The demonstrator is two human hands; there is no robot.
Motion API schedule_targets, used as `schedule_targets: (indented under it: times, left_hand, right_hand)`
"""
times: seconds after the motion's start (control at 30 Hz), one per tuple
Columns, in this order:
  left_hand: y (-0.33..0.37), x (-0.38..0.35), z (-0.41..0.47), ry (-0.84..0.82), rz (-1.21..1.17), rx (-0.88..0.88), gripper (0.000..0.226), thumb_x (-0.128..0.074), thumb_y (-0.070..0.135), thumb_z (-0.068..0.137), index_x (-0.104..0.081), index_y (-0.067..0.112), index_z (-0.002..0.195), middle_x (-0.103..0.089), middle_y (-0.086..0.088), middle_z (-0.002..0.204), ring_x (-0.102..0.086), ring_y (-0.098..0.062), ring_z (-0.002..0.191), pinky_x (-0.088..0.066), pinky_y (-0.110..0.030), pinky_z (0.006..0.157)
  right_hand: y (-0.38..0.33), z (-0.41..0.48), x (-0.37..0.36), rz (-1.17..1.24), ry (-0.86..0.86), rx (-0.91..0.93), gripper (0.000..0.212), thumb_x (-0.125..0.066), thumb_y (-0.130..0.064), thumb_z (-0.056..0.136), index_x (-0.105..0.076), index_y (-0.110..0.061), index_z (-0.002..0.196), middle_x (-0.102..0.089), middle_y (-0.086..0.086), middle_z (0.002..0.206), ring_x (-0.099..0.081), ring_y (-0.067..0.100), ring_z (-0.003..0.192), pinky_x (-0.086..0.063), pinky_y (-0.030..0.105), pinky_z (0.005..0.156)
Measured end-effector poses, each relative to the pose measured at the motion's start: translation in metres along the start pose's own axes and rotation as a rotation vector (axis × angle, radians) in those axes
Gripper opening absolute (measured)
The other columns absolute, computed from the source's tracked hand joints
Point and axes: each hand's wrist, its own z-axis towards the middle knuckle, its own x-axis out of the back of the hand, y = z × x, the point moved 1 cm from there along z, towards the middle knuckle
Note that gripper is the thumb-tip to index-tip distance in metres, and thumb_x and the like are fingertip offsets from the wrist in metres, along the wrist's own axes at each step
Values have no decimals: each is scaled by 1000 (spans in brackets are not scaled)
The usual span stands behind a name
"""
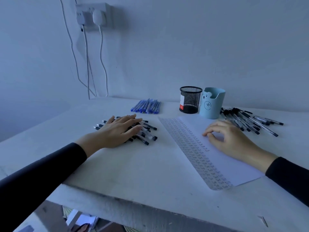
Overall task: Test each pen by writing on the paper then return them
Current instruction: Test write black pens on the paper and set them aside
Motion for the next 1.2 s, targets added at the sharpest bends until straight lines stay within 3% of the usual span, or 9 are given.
schedule_targets:
  times: [0.2,0.37,0.47,0.57,0.67,0.77,0.87,1.0,1.2]
  left_hand:
    - [14,-3,30,-7,52,73,86,3,83,70,-21,50,146,-18,14,160,-15,-11,147,-2,-52,118]
    - [11,2,35,-103,15,84,69,-16,80,85,-16,53,148,-13,14,161,-10,-12,148,6,-48,119]
    - [1,10,38,-219,16,74,79,-16,88,77,-11,53,148,-6,16,161,-1,-10,149,10,-50,118]
    - [1,17,46,-109,-40,9,89,-17,94,67,-23,53,145,-18,16,159,-12,-12,148,1,-52,120]
    - [22,17,55,40,-141,-214,69,-36,90,67,-49,56,126,-37,18,150,-31,-9,140,-19,-41,118]
    - [43,11,64,39,-117,-332,48,-44,81,73,-64,51,105,-45,18,142,-33,-5,135,-25,-39,115]
    - [51,3,74,58,-21,-353,44,-49,69,79,-68,41,107,-44,16,144,-30,-7,135,-27,-41,114]
    - [49,3,79,68,-27,-336,19,-66,45,87,-71,32,100,-43,13,145,-30,-9,135,-28,-40,113]
    - [33,24,69,168,-158,-249,9,-74,32,83,-64,31,84,-53,6,135,-43,-15,126,-28,-24,99]
  right_hand:
    - [-1,-1,1,-3,-34,-26,19,-66,-10,88,-73,-27,88,-63,-15,95,-53,14,102,-40,27,92]
    - [-1,-2,1,-2,-42,-43,18,-66,-10,88,-74,-25,89,-61,-19,94,-53,11,101,-31,6,91]
    - [-2,-2,1,6,-46,-51,18,-65,-12,88,-74,-27,89,-62,-19,93,-53,10,101,-34,10,90]
    - [0,-1,2,0,-38,-109,17,-64,-13,89,-74,-27,87,-63,-17,94,-52,9,100,-37,17,87]
    - [0,-1,4,0,-45,-155,17,-63,-15,90,-74,-28,88,-63,-19,95,-53,6,99,-39,17,85]
    - [0,-1,4,5,-39,-168,19,-63,-15,89,-72,-31,86,-63,-21,94,-57,5,97,-45,25,85]
    - [0,-1,4,-4,-42,-160,21,-63,-15,89,-71,-34,86,-63,-21,94,-58,6,97,-46,26,86]
    - [0,-1,4,-11,-42,-165,19,-63,-15,89,-72,-32,88,-63,-22,95,-57,4,97,-41,16,82]
    - [1,-1,5,-19,-52,-175,17,-63,-17,90,-72,-32,88,-62,-23,96,-54,2,98,-42,21,83]
